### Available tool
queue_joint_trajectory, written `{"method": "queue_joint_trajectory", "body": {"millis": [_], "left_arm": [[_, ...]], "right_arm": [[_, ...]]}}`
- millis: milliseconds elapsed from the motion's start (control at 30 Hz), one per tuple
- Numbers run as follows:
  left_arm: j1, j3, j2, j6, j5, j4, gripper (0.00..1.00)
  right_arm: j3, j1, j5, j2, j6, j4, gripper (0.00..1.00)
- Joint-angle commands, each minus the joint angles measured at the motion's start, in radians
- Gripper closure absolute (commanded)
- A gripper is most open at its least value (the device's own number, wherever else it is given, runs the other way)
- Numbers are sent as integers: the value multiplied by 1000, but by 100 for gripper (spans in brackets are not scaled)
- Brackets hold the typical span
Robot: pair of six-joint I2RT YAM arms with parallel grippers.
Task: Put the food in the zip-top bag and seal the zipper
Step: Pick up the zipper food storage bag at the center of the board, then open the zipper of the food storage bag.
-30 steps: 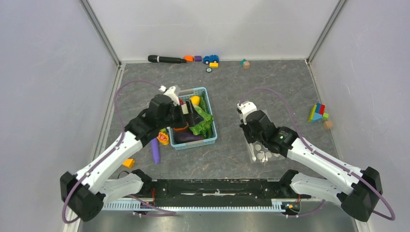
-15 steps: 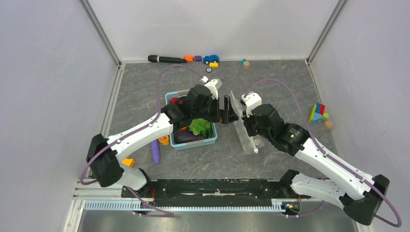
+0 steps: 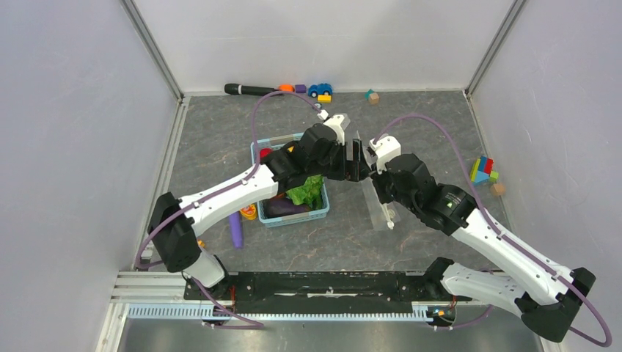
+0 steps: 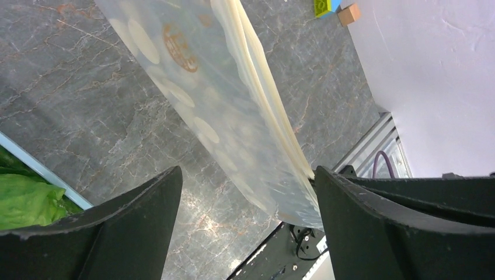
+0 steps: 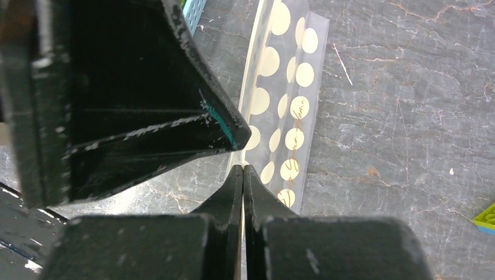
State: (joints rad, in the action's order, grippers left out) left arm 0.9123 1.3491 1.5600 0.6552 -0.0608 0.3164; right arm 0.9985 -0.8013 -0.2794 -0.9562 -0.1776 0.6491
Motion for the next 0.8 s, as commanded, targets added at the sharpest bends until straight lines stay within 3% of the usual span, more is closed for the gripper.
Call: {"method": "queue_joint_trajectory", "body": {"millis": [0,267,400,600,700,767], "left_arm": [[3,38,31,33,28,-4,13],[3,39,50,47,57,16,20],[3,37,53,52,98,16,30],[3,76,110,69,66,-15,64],[3,103,141,73,26,-21,97],[3,111,149,72,4,-20,98]], "right_arm": [[53,-2,-19,16,14,-2,100],[60,-1,-42,20,4,-6,100],[55,-1,-57,14,2,-7,100],[8,-1,-44,19,10,-60,100],[-60,-1,-85,26,26,-125,100],[-106,-1,-126,24,15,-166,95]]}}
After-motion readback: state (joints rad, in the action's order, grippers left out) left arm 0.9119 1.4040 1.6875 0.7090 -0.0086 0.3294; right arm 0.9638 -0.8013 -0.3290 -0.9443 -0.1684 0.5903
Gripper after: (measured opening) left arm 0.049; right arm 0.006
